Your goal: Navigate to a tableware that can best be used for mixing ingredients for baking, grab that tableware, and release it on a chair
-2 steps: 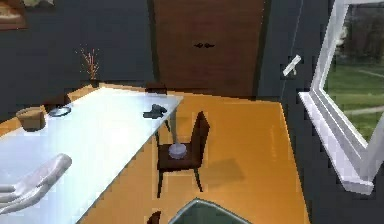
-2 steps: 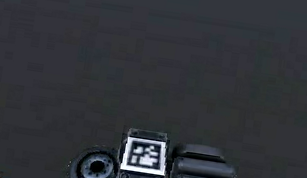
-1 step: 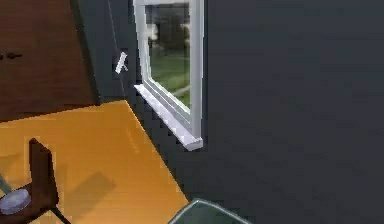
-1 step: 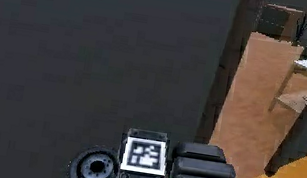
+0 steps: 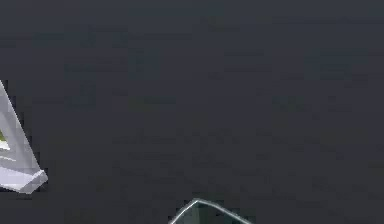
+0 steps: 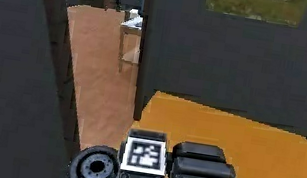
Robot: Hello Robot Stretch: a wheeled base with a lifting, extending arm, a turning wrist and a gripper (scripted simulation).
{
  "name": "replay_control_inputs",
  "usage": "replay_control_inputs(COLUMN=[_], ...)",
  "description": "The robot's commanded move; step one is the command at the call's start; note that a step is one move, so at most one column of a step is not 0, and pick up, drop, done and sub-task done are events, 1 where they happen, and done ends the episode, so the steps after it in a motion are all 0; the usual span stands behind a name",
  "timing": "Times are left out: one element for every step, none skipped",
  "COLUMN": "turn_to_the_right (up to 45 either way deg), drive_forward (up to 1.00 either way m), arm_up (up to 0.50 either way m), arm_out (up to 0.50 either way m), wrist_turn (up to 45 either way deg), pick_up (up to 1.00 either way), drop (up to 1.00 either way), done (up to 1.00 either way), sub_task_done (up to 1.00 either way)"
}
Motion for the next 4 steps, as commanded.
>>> replay_control_inputs(turn_to_the_right=[45.0, 33.0, 45.0, 45.0], drive_forward=[0.00, 0.00, 0.00, 0.00], arm_up=[0.00, 0.00, 0.00, 0.00], arm_out=[0.00, 0.00, 0.00, 0.00], wrist_turn=[0.0, 0.0, 0.0, 0.0], pick_up=[0.00, 0.00, 0.00, 0.00], drop=[0.00, 0.00, 0.00, 0.00], done=[0.00, 0.00, 0.00, 0.00], sub_task_done=[0.00, 0.00, 0.00, 0.00])
